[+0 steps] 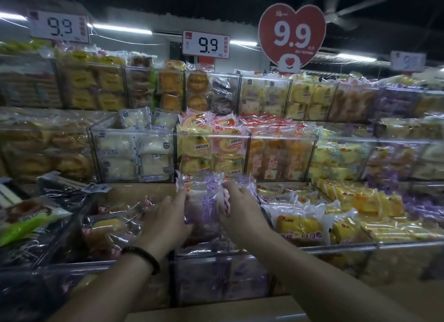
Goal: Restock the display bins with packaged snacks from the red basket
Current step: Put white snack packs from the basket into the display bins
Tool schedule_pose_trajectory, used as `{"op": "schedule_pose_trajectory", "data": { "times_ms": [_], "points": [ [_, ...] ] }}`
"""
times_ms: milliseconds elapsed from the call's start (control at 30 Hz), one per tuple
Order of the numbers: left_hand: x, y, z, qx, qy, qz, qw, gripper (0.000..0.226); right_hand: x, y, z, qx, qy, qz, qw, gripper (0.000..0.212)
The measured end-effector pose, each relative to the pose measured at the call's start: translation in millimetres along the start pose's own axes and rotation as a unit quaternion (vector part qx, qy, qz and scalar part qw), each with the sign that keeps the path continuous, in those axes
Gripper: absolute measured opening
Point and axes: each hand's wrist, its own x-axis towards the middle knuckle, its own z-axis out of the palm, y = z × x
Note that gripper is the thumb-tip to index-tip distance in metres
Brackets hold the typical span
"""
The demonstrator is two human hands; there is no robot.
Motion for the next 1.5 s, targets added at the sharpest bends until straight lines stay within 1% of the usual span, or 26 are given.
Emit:
{"op": "schedule_pose_trajectory", "data": {
  "times_ms": [67,133,233,300,433,533,600,667,700,767,800,867,967,1133,1200,1267,1367,1500],
  "points": [
    [-2.7,2.6,-8.9,0.015,-0.016,0.003,1.000,0.071,-0.4,1.5,-14.6,-0.021,-0.027,0.008,0.999,0.055],
    [-8.3,4.4,-20.9,0.009,-0.027,0.000,1.000,0.072,-1.3,5.3,-31.1,-0.039,-0.045,0.015,0.998,0.059],
    [-14.9,5.1,-39.1,-0.010,-0.024,0.007,1.000,0.074,-1.4,11.5,-59.2,-0.080,-0.075,0.014,0.994,0.050],
    [-18.1,6.6,-53.4,-0.003,-0.027,0.012,1.000,0.066,-1.9,15.5,-79.0,-0.096,-0.094,0.007,0.991,0.046],
    [-30.0,18.9,-86.0,-0.005,-0.047,0.051,0.998,0.039,-7.8,18.7,-114.1,-0.097,-0.103,-0.023,0.990,0.040],
    [-38.5,33.5,-104.5,0.005,-0.058,0.060,0.997,0.035,-6.3,2.6,-136.0,-0.036,-0.095,-0.059,0.993,0.037],
    [-39.4,43.3,-111.0,0.008,-0.066,0.069,0.995,0.037,4.6,-13.5,-148.1,0.053,-0.041,-0.076,0.995,0.030],
    [-34.6,49.6,-114.8,-0.003,-0.074,0.069,0.995,0.038,22.1,-26.3,-156.2,0.121,0.016,-0.054,0.991,0.024],
    [-29.9,51.5,-115.6,-0.006,-0.075,0.070,0.995,0.038,31.2,-28.9,-157.8,0.129,0.024,-0.038,0.991,0.023],
    [-14.9,54.3,-118.2,-0.012,-0.074,0.073,0.995,0.033,48.8,-26.4,-154.3,0.108,0.001,-0.022,0.994,0.023],
    [-4.8,55.4,-119.6,-0.015,-0.070,0.076,0.995,0.030,57.0,-22.5,-150.9,0.085,-0.018,-0.028,0.996,0.024],
    [17.8,58.5,-122.2,-0.020,-0.061,0.080,0.995,0.025,76.6,-12.4,-142.3,0.023,-0.050,-0.055,0.997,0.022],
    [56.4,62.6,-117.9,-0.011,-0.060,0.088,0.994,0.024,103.8,4.1,-131.2,-0.047,-0.078,-0.081,0.993,0.016],
    [119.2,56.8,-92.5,-0.009,-0.100,0.101,0.990,0.020,141.3,35.9,-107.9,-0.144,-0.128,-0.107,0.975,0.013],
    [139.2,51.4,-80.8,-0.013,-0.119,0.107,0.987,0.018,155.0,47.7,-95.9,-0.156,-0.143,-0.107,0.971,0.016],
    [155.4,43.6,-68.0,-0.009,-0.112,0.112,0.987,0.015,165.8,57.0,-83.1,-0.165,-0.150,-0.118,0.968,0.017],
    [170.9,31.1,-46.6,-0.034,-0.064,0.112,0.991,0.015,177.9,71.1,-61.7,-0.168,-0.152,-0.127,0.966,0.018],
    [169.0,16.0,-10.3,-0.104,-0.012,0.108,0.989,0.014,188.8,87.7,-37.3,-0.146,-0.144,-0.135,0.969,0.030]
  ]
}}
